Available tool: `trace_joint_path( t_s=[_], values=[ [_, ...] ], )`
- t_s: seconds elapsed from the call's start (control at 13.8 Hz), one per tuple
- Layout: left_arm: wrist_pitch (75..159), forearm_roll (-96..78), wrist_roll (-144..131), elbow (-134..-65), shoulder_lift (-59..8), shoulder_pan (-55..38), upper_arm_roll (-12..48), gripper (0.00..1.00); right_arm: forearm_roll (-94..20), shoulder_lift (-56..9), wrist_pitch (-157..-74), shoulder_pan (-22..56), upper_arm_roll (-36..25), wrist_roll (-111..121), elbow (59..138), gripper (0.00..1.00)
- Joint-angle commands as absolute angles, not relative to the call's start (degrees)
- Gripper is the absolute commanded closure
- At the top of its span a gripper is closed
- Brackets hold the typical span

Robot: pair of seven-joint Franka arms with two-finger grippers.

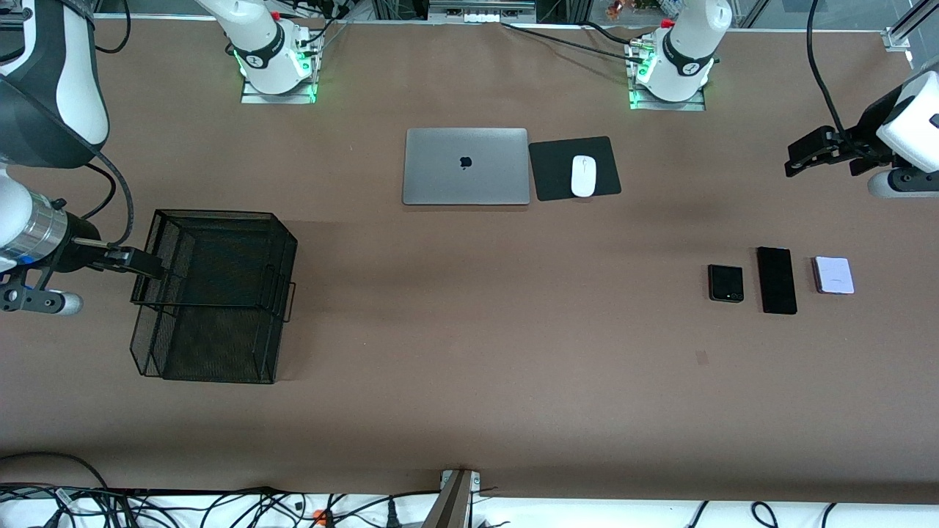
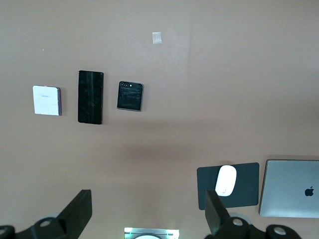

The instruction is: Place phones with both arms

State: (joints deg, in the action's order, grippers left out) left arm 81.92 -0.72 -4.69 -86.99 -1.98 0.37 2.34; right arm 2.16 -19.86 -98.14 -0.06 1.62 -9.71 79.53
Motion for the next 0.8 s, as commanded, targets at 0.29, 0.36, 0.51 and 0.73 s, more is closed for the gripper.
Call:
trace_joint_path(
  t_s=[0.29, 0.36, 0.51, 0.73],
  values=[
    [80.9, -1.5, -5.7, -87.3, -1.1, -0.1, 2.0, 0.0, 0.9, -20.1, -97.0, -0.8, 2.0, -9.1, 78.4, 0.0],
    [80.6, -1.5, -6.6, -87.4, -1.2, -0.1, 2.0, 0.0, 0.8, -20.0, -97.0, -0.8, 2.0, -9.2, 78.4, 0.0],
    [79.6, -1.4, -9.1, -87.4, -1.8, -0.3, 2.0, 0.0, 0.8, -20.0, -97.0, -0.8, 2.0, -9.2, 78.4, 0.0],
    [80.2, -1.1, -8.6, -87.5, -2.4, -0.3, 2.0, 0.0, -0.1, -20.0, -97.0, -0.8, 2.0, -9.1, 78.4, 0.0]
  ],
)
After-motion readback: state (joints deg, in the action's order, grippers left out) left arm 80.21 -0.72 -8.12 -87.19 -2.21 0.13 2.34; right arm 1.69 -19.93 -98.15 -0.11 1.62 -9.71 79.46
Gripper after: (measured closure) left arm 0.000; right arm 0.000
